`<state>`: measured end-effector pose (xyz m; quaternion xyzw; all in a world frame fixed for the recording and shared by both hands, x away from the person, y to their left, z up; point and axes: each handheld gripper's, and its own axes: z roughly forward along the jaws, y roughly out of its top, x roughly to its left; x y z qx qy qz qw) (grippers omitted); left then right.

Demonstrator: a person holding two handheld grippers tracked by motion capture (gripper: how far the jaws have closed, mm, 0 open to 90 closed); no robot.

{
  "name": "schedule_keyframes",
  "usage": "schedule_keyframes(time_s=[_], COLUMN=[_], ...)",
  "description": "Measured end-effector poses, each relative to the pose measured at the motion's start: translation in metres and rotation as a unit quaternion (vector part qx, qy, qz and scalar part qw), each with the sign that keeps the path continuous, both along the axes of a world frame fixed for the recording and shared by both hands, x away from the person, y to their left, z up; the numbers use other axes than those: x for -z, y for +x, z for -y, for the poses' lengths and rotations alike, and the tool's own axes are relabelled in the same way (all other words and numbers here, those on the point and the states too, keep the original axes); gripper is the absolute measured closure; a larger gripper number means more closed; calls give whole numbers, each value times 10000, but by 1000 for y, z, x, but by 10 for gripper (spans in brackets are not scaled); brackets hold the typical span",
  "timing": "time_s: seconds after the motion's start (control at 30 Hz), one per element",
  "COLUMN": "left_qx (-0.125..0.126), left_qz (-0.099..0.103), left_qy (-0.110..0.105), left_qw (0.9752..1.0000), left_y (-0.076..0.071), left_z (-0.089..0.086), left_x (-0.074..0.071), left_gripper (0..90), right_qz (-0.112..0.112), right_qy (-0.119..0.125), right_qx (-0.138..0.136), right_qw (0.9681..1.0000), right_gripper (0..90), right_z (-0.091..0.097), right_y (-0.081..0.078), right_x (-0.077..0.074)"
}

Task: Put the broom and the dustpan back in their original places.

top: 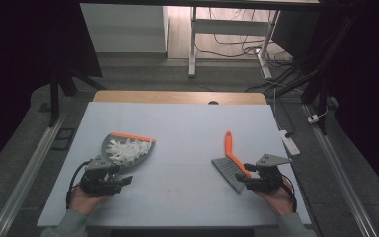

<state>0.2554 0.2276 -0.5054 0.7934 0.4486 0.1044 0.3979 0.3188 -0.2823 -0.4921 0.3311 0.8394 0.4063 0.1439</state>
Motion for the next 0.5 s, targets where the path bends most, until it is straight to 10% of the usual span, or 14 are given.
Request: schedule_keyframes(time_s=[0.5], left_qx=[-77], left_qz=[12], left_qy=[44], left_qw=[10000], left_y=[1], left_z=[0], left_x=[1], left_gripper=[341], right_qz=[71], right_qy=[-28], right_qx=[-136], right_qw=[9999], right_gripper=[439], right_z=[0], right_y=[0], right_x=[-1])
